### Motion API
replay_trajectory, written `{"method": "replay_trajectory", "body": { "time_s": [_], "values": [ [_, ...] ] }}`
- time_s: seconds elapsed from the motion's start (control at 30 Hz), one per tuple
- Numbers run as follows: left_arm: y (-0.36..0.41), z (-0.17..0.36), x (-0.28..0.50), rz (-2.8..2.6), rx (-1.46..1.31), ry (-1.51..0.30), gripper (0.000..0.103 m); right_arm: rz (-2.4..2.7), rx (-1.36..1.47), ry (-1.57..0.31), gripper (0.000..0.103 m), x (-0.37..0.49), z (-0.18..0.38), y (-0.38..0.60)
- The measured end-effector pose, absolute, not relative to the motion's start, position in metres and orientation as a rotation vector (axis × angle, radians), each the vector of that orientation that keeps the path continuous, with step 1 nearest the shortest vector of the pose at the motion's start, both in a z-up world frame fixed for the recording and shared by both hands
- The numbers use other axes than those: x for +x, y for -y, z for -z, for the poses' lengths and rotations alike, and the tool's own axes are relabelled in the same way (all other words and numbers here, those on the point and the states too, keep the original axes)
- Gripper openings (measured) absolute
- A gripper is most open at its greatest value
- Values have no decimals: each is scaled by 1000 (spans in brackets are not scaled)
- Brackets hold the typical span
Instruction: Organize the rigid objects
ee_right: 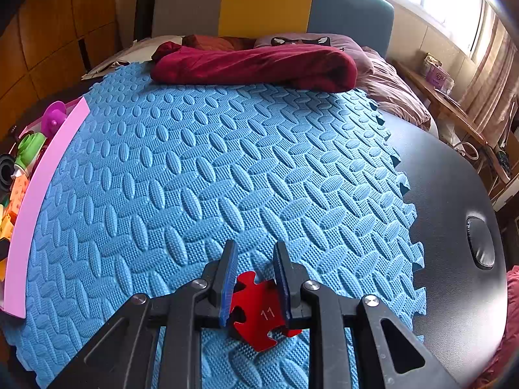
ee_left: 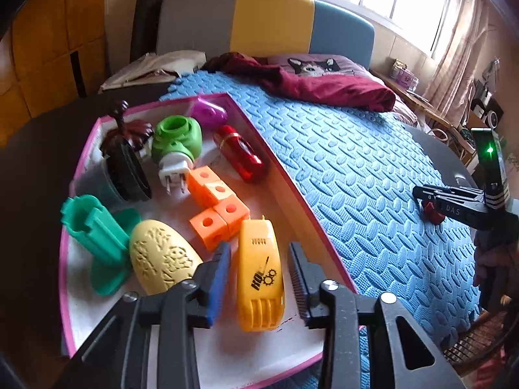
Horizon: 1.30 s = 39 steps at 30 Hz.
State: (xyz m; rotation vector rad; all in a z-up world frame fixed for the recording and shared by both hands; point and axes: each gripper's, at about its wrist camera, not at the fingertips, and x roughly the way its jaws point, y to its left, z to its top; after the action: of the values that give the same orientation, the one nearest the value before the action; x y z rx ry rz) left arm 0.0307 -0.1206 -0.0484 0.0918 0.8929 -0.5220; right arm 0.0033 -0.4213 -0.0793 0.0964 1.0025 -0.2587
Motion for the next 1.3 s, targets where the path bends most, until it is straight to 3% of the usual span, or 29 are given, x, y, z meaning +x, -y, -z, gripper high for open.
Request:
{"method": "replay_trajectory", "body": {
  "time_s": [0.47,1.0,1.03,1.07,1.3],
  "values": [
    [84,9,16,371,113,-767,43,259,137,-1007,20,3,79,424],
    [39,5,19,267,48,-765,44,221,210,-964,19,1,65,413],
    [35,4,20,258,42,-765,43,202,223,-949,18,2,59,408],
    [33,4,20,251,37,-764,43,183,230,-939,7,4,54,403],
    [7,5,26,187,-7,-770,43,-12,140,-877,5,36,23,321]
  ]
}}
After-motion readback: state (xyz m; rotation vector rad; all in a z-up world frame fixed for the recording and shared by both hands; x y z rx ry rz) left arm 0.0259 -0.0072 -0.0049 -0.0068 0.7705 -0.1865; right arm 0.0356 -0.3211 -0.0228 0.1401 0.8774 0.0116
